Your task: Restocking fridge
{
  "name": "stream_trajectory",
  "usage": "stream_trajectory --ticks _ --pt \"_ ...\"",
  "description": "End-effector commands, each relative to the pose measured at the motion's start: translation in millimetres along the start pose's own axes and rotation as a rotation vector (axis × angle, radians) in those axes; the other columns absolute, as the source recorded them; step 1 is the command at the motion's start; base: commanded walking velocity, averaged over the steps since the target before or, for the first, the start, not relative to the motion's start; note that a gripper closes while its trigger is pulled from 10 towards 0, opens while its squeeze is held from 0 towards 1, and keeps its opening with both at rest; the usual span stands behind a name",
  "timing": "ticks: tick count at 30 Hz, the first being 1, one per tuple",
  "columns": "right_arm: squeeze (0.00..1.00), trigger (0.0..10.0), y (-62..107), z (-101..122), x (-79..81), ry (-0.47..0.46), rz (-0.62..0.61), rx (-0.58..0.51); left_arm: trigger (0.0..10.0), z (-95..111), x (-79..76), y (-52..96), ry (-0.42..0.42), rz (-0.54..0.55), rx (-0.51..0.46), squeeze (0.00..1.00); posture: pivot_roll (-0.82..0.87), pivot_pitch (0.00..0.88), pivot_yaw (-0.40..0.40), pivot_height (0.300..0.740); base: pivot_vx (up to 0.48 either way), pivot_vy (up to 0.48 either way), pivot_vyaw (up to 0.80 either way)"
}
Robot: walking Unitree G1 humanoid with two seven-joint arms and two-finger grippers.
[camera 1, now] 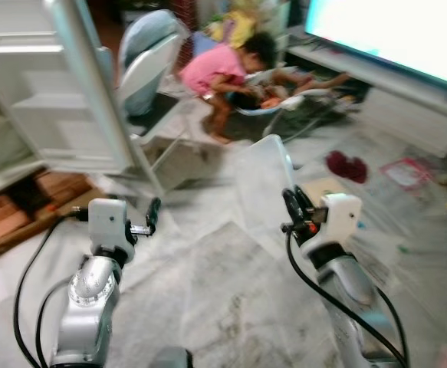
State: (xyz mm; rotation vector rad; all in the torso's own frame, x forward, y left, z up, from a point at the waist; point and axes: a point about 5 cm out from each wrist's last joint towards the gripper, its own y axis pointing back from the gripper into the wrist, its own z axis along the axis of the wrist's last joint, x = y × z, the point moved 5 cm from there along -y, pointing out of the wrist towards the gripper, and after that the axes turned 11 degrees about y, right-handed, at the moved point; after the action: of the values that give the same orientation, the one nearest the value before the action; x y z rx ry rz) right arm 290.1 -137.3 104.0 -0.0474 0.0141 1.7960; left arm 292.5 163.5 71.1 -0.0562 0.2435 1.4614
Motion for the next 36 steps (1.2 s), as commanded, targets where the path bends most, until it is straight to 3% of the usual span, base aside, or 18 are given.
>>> stream_trajectory --ticks 1,5,12,17,28,36 --pt "0.00 10.0 1.7 8 -5.2 0.012 -0.018 -0.023 10.0 2 -2.4 2.6 -0.009 -0.018 -0.003 0.00 -0.02 0.018 -0.001 0.740 0.000 0.000 0.80" --pt "0.00 10.0 1.2 3 -3.1 0.012 -0.006 -0.008 10.0 2 -5.0 1.6 -0.006 -0.027 -0.002 0.00 -0.01 0.020 -0.006 0.740 0.000 0.000 0.80" --pt "0.00 10.0 -6.4 13 3.4 0.026 0.019 -0.040 10.0 7 -9.5 -5.0 0.013 -0.062 -0.026 0.00 -0.02 0.013 -0.010 0.740 0.000 0.421 0.71" --pt "0.00 10.0 -6.8 13 -5.1 0.014 -0.009 -0.037 10.0 12 -14.9 -6.2 -0.006 -0.084 -0.057 0.00 -0.02 0.023 -0.009 0.740 0.000 0.480 0.00" --pt "0.00 10.0 -8.0 3 -3.3 0.006 -0.019 0.011 10.0 4 -11.6 -7.7 0.000 -0.049 -0.017 0.00 -0.02 0.023 -0.010 0.740 0.000 0.480 0.00" --pt "0.00 10.0 -9.8 -4 -9.5 0.117 -0.046 0.046 10.0 6 -13.9 -8.3 -0.020 -0.075 -0.032 0.00 -0.01 0.026 -0.012 0.740 0.000 0.480 0.00"
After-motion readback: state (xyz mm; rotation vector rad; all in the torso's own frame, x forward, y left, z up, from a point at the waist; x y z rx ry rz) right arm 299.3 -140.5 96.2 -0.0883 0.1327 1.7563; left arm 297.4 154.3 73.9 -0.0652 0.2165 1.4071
